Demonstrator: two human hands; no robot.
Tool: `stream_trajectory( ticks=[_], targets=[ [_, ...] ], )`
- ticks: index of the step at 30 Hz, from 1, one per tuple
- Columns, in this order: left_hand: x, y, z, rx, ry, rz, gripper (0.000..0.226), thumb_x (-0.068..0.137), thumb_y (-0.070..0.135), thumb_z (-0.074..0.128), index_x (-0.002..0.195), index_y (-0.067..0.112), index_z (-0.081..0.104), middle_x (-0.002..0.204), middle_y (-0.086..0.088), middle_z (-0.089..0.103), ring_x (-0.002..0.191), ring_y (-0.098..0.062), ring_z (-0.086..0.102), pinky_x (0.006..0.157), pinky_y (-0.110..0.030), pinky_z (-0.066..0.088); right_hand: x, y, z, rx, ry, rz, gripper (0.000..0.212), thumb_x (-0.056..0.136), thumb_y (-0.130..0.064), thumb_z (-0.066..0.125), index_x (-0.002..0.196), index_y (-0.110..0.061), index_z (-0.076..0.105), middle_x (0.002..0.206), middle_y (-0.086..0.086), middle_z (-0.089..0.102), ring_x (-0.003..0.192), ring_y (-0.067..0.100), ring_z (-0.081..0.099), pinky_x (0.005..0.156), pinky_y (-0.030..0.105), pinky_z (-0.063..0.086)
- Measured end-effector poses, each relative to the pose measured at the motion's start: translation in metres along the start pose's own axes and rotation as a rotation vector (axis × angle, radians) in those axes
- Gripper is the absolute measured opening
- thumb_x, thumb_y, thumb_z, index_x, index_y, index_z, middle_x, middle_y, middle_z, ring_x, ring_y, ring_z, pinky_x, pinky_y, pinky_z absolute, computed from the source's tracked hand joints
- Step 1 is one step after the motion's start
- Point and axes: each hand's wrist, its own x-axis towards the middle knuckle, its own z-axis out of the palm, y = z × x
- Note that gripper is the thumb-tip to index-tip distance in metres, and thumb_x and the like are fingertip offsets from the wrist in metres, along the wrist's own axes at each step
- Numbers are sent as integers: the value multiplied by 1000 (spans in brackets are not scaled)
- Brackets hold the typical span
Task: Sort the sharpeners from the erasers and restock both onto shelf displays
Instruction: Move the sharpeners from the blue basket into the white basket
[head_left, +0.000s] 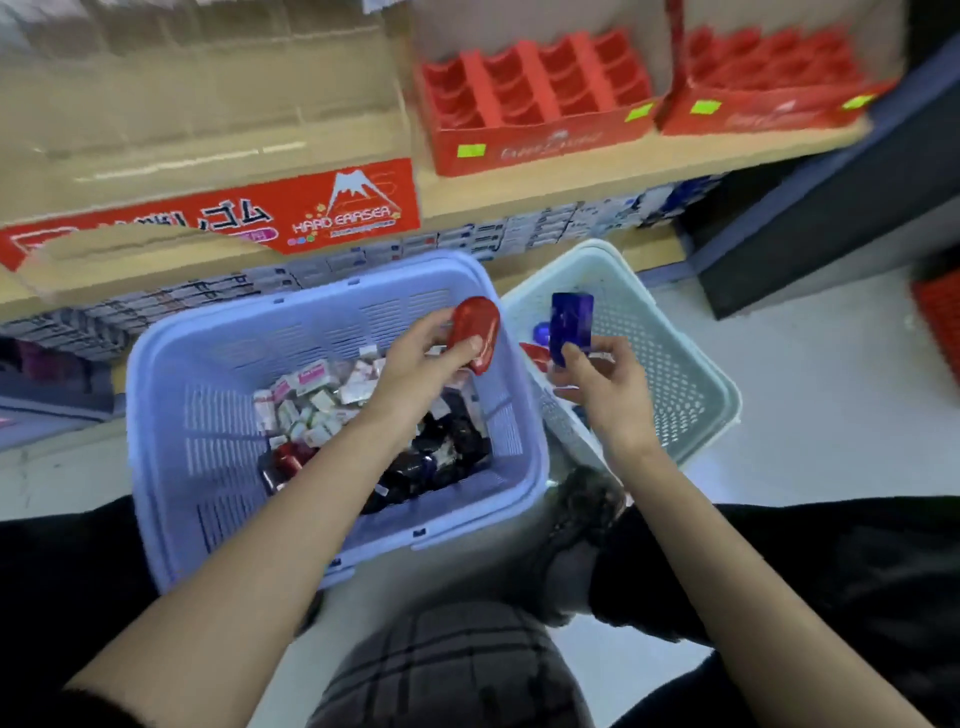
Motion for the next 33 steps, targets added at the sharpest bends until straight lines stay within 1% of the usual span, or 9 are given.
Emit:
stream_trajectory(
  ticks=[3,6,8,14,18,22,26,29,33],
  targets=[
    [23,6,58,275,-116,63,44,87,12,65,128,12,49,108,-6,57,96,-21,60,84,-36,52,39,32,-54,-193,163,176,14,92,-21,55,95,-8,52,72,13,63,58,24,59,59,34,51],
    [52,-9,114,519,-199,85,42,87,12,66,126,9,51,110,-10,58,99,-28,60,86,-40,51,72,74,-81,-343,183,371,26,89,-22,56,68,-6,53,70,21,61,63,30,58,65,45,52],
    [72,-24,138,724,-184,69,41,87,13,64,125,6,51,117,-15,60,107,-32,58,87,-37,48,83,98,-83,-429,119,463,29,89,-22,57,63,-10,53,69,18,61,63,30,59,57,36,51],
    [104,-62,146,1260,-133,97,36,92,21,58,124,9,46,124,-15,54,109,-33,56,83,-37,43,100,126,-69,-400,28,548,18,89,-13,55,101,-1,62,84,20,64,71,35,67,50,32,45],
    [97,-49,136,847,-186,81,40,88,23,64,123,9,53,123,-10,56,106,-28,59,92,-39,47,95,100,-71,-214,75,563,12,93,-8,51,101,-4,58,86,18,64,43,19,61,37,22,45],
    [50,10,101,571,-302,234,28,90,13,62,117,10,58,105,-2,62,89,-11,60,76,-13,48,81,53,-61,-185,20,279,13,89,-5,49,95,-8,61,94,26,66,67,29,63,52,34,52],
    [-2,12,3,434,-118,218,13,89,12,63,99,20,61,93,7,62,81,-6,61,75,-15,48,41,-8,-29,-209,-35,-96,18,91,-8,50,90,-23,61,89,6,67,74,17,63,67,35,51],
    [-21,-29,-71,458,-23,64,12,88,9,63,98,14,61,90,4,60,81,-10,59,74,-15,48,10,-34,13,-200,-280,-209,20,92,-4,50,87,-22,59,81,0,64,69,13,62,60,24,50],
    [-31,-91,-135,457,17,-152,17,86,6,65,93,21,59,89,3,59,87,-14,61,75,-22,49,7,-8,92,-608,-731,-74,8,92,-13,57,99,-12,61,92,5,64,81,17,60,69,25,45]
  ],
)
